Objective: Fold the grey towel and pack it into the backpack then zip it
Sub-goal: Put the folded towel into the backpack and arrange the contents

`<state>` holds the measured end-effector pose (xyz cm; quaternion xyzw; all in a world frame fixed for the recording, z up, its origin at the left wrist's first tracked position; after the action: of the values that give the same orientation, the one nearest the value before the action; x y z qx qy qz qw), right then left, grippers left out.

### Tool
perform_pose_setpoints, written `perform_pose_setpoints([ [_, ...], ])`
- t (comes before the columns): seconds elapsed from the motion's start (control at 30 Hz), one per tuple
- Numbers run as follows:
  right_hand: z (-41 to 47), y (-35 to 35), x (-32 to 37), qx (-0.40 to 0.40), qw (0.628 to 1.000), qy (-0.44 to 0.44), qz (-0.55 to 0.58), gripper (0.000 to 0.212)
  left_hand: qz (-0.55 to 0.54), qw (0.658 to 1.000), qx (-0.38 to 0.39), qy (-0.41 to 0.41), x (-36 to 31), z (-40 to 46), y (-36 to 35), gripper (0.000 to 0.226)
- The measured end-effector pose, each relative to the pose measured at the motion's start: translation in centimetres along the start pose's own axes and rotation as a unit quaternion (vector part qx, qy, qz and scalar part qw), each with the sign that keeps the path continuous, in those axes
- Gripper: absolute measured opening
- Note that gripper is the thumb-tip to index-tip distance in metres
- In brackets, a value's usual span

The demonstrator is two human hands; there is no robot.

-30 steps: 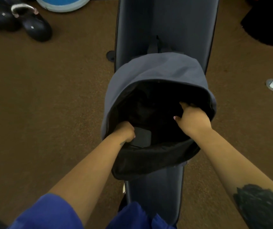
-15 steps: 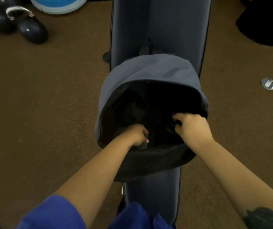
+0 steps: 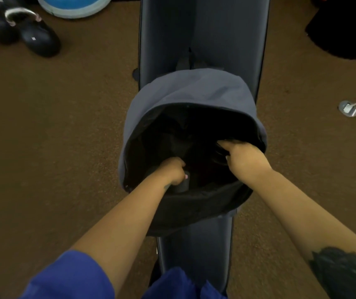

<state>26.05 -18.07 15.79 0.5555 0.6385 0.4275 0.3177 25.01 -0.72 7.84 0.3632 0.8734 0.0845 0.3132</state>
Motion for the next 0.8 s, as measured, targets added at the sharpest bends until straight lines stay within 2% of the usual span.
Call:
perform_pose_setpoints([
  [0.17, 1.0, -0.5, -0.2, -0.003, 0.998, -0.016, 0.066, 0.054, -0.024, 1.0, -0.012, 0.009, 0.4, 0.3, 0.7, 0.05],
  [0.3, 2.7, -0.1, 0.8, 0.035, 0.998, -0.007, 0.055, 0.05, -0.042, 0.999, -0.025, 0.013, 0.6, 0.5, 1.0, 0.05],
  [0.43, 2.5, 0.0, 0.8, 0.034, 0.997, -0.017, 0.065, 0.051, -0.051, 0.998, -0.028, 0.015, 0.9, 0.7, 1.1, 0.052],
  [0.63, 0.2, -0.5, -0.2, -0.05, 0.982, -0.053, 0.177, 0.058, -0.024, 0.999, -0.031, 0.022, 1.0, 0.6, 1.8, 0.043],
  [0.8, 0.1, -1.3, -0.6, -0.075, 0.969, -0.091, 0.219, 0.059, 0.006, 0.997, -0.048, 0.06, 2.0, 0.5, 2.2, 0.033],
])
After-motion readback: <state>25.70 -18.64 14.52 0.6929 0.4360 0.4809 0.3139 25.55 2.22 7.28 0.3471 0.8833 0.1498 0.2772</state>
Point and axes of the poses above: each hand's wrist, its own z-axis towards the middle knuckle, its own y-axis out of the back of the hand, x = y × z, the point moved 3 cm from there along z, towards the middle knuckle, and after that the axes turned 12 degrees about -z, right-handed, at the moved point
